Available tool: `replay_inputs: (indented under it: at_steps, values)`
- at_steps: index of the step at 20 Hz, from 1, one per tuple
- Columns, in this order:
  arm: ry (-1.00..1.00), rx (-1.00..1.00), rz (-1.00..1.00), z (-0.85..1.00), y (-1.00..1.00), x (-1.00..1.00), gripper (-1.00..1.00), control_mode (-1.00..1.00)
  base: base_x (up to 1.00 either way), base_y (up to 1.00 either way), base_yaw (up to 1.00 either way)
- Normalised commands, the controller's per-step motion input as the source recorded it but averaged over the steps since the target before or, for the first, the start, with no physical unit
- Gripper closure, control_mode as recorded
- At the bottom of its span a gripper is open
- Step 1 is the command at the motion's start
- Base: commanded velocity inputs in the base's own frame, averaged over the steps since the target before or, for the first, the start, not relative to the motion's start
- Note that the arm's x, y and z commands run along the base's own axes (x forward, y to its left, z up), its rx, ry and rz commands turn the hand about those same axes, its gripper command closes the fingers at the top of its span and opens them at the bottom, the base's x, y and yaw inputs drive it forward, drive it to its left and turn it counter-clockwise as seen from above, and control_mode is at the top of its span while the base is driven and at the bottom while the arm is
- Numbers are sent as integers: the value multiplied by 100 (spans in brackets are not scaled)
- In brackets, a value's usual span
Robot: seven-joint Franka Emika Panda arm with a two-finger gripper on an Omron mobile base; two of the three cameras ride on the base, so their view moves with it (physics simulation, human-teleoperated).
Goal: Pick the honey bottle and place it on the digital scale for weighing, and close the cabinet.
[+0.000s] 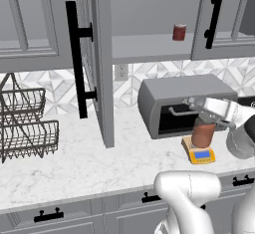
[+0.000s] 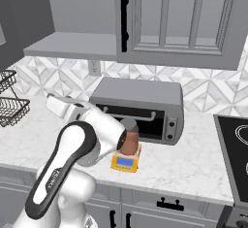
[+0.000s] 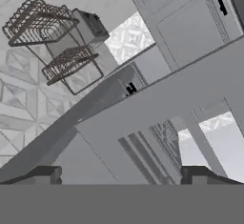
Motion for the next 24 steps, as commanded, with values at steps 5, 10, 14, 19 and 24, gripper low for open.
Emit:
replay_inputs:
  at_steps: [5, 10, 14, 19, 24]
  values:
    - [-35, -4, -52, -9, 69, -98, -100, -100, 0, 0, 0]
    - [-62, -7, -33, -1, 100, -93, -100, -100, 0, 0, 0]
    - [-62, -15, -36, -30, 100, -73, -100, -100, 0, 0, 0]
    - [-59, -24, -29, -53, 100, -47, -100, -100, 0, 0, 0]
    - [-59, -26, -24, -56, 100, -28, -100, -100, 0, 0, 0]
